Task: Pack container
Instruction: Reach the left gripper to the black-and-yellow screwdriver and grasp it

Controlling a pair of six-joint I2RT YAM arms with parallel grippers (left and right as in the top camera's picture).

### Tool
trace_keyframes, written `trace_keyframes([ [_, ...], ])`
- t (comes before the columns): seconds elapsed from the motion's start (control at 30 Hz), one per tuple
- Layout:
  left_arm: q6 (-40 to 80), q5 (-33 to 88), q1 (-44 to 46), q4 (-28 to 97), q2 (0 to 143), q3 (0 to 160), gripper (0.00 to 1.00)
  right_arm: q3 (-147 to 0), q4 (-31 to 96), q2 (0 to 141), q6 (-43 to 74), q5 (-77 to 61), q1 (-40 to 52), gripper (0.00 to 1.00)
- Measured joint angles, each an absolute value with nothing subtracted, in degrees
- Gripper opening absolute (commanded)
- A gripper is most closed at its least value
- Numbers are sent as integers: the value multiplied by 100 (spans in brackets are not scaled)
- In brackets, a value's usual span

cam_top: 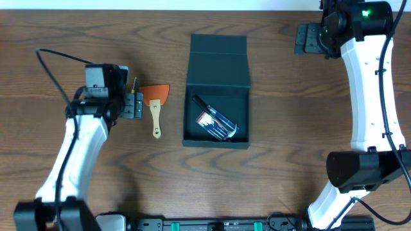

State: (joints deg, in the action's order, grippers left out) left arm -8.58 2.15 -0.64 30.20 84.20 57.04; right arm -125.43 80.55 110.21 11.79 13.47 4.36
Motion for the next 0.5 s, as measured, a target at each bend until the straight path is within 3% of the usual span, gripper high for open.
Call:
trace_keyframes([
  [0.5,-779,-178,-64,3092,9841,5898,90,-12543,8055,11021,1179,1347,436,99],
])
